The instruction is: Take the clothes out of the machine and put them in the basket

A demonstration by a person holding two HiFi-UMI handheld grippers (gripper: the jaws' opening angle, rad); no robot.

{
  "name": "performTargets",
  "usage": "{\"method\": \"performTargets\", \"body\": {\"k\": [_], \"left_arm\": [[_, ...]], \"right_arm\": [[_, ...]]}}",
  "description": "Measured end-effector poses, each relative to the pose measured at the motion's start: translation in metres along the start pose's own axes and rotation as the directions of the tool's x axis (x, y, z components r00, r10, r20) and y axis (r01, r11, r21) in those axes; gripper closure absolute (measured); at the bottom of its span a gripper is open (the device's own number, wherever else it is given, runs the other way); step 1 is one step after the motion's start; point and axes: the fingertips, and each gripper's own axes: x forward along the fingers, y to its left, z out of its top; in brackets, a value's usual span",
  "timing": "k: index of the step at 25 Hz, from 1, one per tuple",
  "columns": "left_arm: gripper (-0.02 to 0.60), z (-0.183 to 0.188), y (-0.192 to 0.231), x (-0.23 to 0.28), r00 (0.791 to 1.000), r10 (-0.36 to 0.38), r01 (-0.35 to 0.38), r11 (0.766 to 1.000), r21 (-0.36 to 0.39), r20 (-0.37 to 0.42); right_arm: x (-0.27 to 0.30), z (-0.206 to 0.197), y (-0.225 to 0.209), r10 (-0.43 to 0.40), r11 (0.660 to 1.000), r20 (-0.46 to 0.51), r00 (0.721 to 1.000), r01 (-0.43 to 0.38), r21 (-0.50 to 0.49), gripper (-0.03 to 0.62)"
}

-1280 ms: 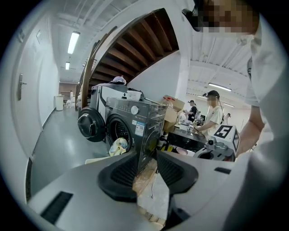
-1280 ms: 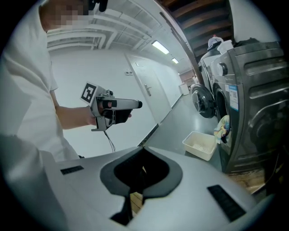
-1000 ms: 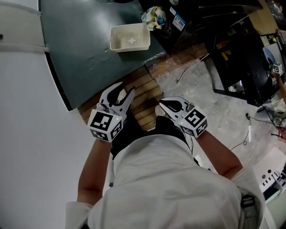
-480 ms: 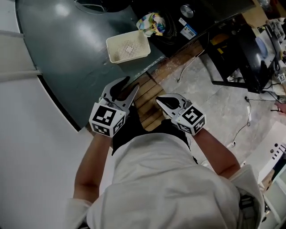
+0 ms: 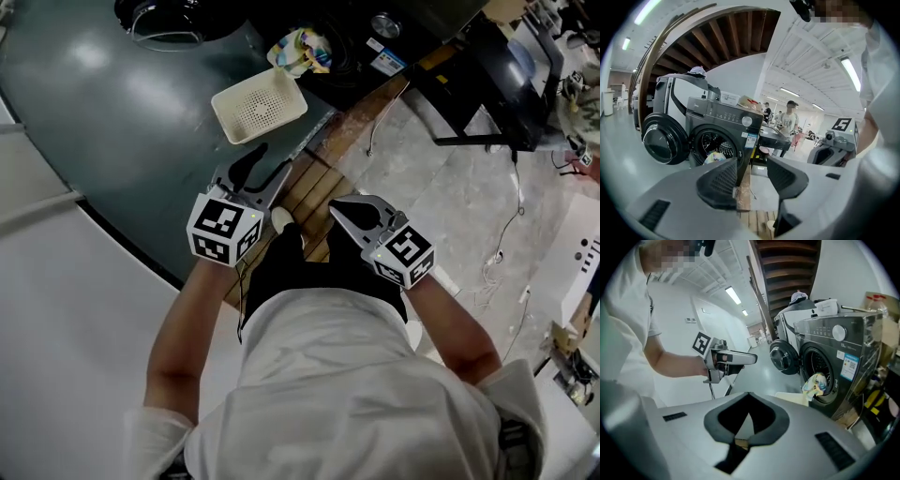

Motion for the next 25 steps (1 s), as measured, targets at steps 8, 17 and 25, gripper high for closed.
{"method": "performTargets", "body": {"k": [8,17,25], "left_arm": [[0.325,0.011,0.038,0.053,1.000,-0.016,0.015,1.000,-0.021,-0.021],[0.270,0.012,0.091,0.143,0.998,0.006,-0.012,0.997,-0.081,-0.068],[0.261,-0.007,0.150,0.239,0.991,0.006,-0.018,0.996,-0.089,-0.130]], "right_arm": [[0.010,0.030,-0.010,-0.029,1.000,0.012,1.000,0.029,-0.006,0.591],[0.047,0.050,-0.058,0.002,1.000,-0.003,1.000,-0.002,0.026,0.591],[0.105,0.042,-0.118,0.106,0.994,-0.131,0.986,-0.102,0.039,0.591]]}}
